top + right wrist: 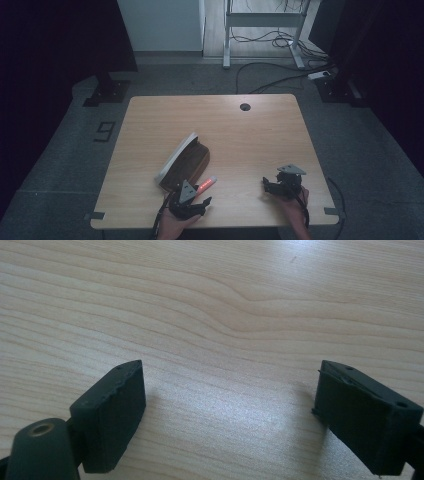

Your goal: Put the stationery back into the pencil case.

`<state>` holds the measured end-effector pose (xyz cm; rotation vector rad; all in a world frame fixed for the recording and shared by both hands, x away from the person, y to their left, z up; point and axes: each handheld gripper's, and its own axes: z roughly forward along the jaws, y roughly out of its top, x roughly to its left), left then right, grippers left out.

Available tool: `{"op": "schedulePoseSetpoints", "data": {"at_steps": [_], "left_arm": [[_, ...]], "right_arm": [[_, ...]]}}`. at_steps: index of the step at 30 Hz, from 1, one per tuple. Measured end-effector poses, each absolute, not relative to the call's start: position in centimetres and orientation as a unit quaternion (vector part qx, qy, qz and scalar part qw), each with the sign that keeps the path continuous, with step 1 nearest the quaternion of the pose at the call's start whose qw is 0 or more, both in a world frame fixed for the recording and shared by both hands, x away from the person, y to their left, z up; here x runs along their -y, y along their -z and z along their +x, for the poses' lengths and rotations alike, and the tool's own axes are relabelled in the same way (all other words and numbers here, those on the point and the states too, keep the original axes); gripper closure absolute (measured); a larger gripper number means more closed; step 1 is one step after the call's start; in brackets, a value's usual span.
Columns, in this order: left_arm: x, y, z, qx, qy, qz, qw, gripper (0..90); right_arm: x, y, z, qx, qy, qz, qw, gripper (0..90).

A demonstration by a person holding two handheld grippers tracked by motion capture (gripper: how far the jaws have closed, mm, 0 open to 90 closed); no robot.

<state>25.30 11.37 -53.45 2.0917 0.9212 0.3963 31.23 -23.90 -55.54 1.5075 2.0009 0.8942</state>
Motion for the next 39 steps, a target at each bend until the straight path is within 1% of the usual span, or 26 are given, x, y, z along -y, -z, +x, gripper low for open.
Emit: {"op": "schedulePoseSetpoints", "data": {"at_steps": [6,23,29,34,39], "left_arm": [[-11.3,53.8,25.9,-0.381,-0.158,0.824,0.389,36.3],[-10.8,54.2,26.6,-0.391,-0.149,0.829,0.371,36.2],[-10.7,54.5,26.7,-0.401,-0.154,0.829,0.358,43.5],[-10.7,54.6,26.6,-0.400,-0.159,0.831,0.352,52.8],[-10.7,54.6,26.6,-0.400,-0.159,0.830,0.355,65.2]], "right_arm": [[23.9,55.5,31.2,-0.731,-0.327,0.550,0.238,12.6],[23.9,55.5,31.2,-0.731,-0.327,0.550,0.238,12.6],[23.9,55.5,31.2,-0.731,-0.327,0.550,0.238,12.5],[23.9,55.5,31.2,-0.731,-0.327,0.550,0.238,12.6],[23.9,55.5,31.2,-0.731,-0.327,0.550,0.238,12.6]]}}
